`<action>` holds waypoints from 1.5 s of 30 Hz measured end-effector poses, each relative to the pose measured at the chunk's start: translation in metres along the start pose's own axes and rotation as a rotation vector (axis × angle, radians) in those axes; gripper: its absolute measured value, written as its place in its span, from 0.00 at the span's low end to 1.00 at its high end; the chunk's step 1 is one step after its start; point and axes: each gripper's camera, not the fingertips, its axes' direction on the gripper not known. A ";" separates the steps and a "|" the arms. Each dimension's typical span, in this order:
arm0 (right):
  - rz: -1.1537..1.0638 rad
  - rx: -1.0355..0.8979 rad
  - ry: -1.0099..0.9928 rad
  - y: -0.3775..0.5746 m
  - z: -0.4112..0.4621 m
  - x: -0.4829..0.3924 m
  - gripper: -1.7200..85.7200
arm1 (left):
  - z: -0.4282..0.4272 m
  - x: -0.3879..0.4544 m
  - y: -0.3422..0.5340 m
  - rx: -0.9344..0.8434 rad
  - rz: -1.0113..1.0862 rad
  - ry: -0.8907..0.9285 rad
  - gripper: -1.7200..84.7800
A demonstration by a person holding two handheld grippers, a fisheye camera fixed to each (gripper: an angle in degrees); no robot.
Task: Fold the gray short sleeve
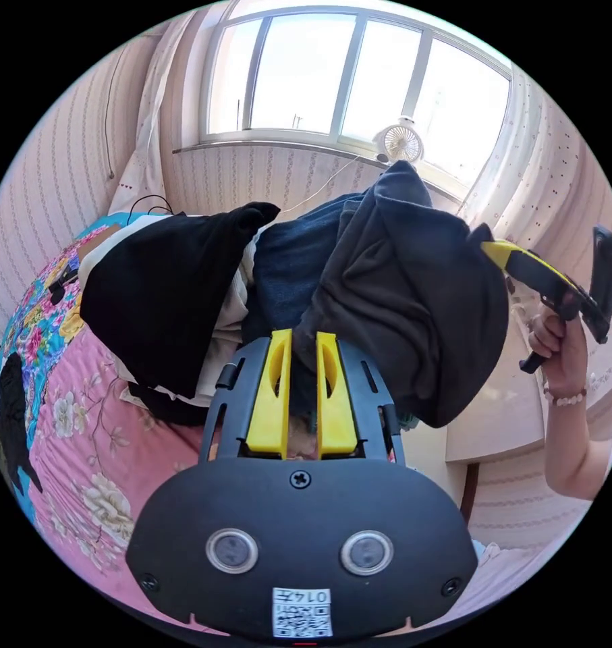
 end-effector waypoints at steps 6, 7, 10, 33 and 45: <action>0.091 0.264 -0.060 0.011 -0.115 0.053 0.03 | -0.090 0.009 0.026 0.186 0.082 0.151 0.01; 0.096 0.334 -0.107 0.010 -0.137 0.058 0.03 | -0.116 0.009 0.034 0.244 0.074 0.195 0.01; 0.050 0.474 -0.161 0.000 -0.189 0.052 0.03 | -0.195 0.003 0.062 0.407 0.060 0.283 0.01; -0.396 0.024 -0.732 -0.223 0.093 -0.264 0.02 | -0.728 -0.115 0.508 0.748 -0.564 -0.662 0.01; -0.380 0.305 -0.707 -0.278 0.145 -0.341 0.02 | -0.775 -0.172 0.535 0.836 -0.582 -0.707 0.01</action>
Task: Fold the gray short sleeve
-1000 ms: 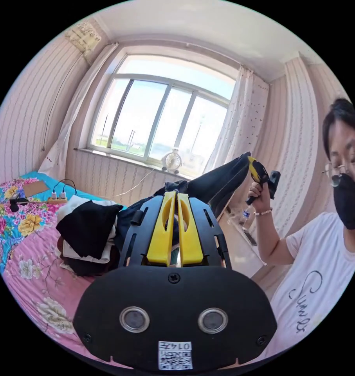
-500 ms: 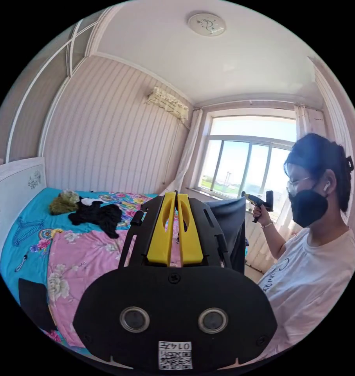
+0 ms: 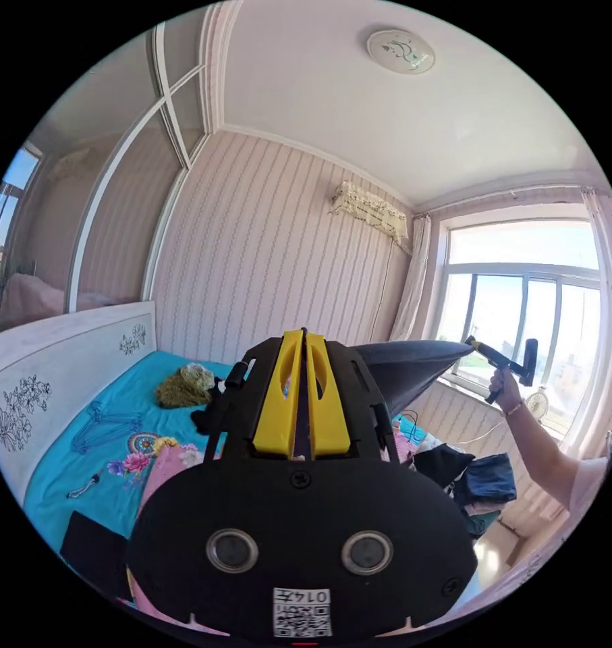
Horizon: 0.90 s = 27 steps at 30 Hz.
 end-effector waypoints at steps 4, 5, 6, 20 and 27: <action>0.092 -0.186 -0.009 0.135 0.036 0.007 0.02 | 0.009 -0.035 0.115 -0.236 -0.016 -0.023 0.01; 0.118 -0.220 -0.009 0.157 0.042 0.008 0.02 | 0.011 -0.040 0.133 -0.275 -0.024 -0.025 0.01; 0.182 -0.299 -0.012 0.202 0.054 0.011 0.02 | 0.014 -0.049 0.169 -0.345 -0.049 -0.028 0.01; 0.588 -0.879 -0.043 0.474 0.133 -0.006 0.03 | 0.001 -0.109 0.413 -0.928 -0.283 -0.147 0.01; 0.556 -0.969 -0.055 0.498 0.144 -0.018 0.05 | -0.019 -0.105 0.421 -0.946 -0.273 -0.107 0.01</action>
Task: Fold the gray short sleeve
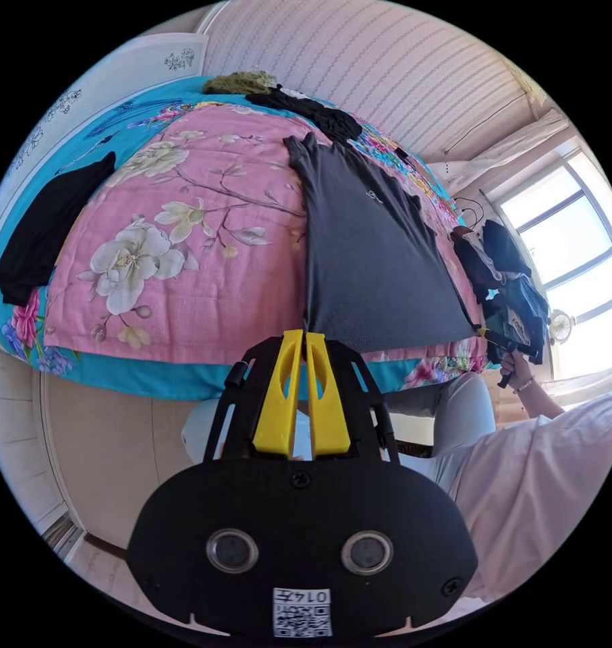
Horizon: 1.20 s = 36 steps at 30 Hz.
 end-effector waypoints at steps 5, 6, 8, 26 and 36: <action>-0.009 -0.044 0.034 0.012 0.013 -0.005 0.07 | -0.001 0.005 0.019 -0.045 0.049 -0.020 0.01; -0.015 -0.060 0.040 0.016 0.017 -0.006 0.07 | -0.002 0.004 0.025 -0.053 0.050 -0.024 0.01; -0.013 -0.082 0.028 0.020 0.023 -0.007 0.07 | -0.002 0.003 0.031 -0.064 0.050 -0.039 0.01; 0.042 -0.212 0.095 0.019 0.096 -0.027 0.04 | 0.049 0.040 0.045 -0.162 0.111 -0.152 0.01; -0.080 -0.134 0.250 0.010 0.112 -0.072 0.04 | 0.046 0.120 0.059 -0.099 0.310 -0.204 0.01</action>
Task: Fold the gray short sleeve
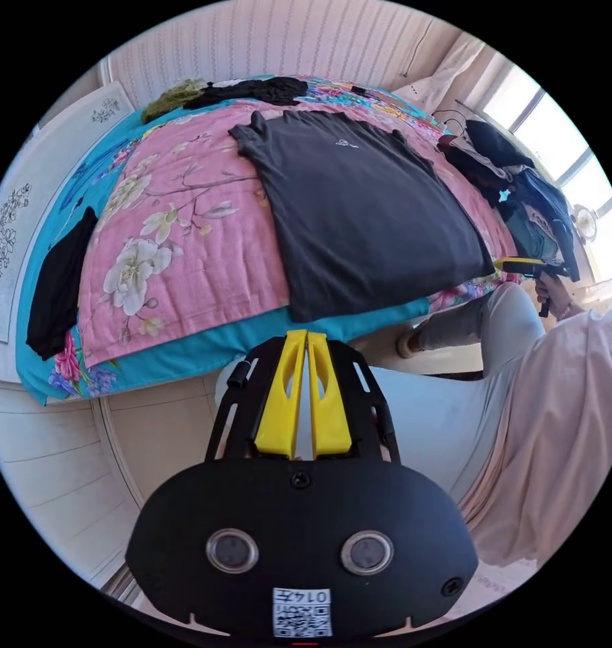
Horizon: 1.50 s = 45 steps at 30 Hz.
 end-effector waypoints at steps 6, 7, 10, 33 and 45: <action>0.044 -0.088 0.064 0.006 0.030 0.003 0.02 | -0.017 0.044 -0.016 0.096 0.095 0.026 0.01; 0.051 -0.074 0.071 0.007 0.028 0.001 0.02 | -0.026 0.052 -0.016 0.136 0.109 0.021 0.01; 0.073 -0.043 0.060 0.014 0.024 -0.003 0.02 | -0.046 0.068 -0.014 0.219 0.126 0.024 0.01; 0.097 0.339 -0.125 -0.094 0.001 0.059 0.10 | 0.081 0.218 -0.408 0.333 0.538 0.167 0.01; 0.214 0.341 -0.293 -0.159 0.055 0.112 0.06 | 0.253 0.272 -0.553 -0.038 0.538 0.113 0.10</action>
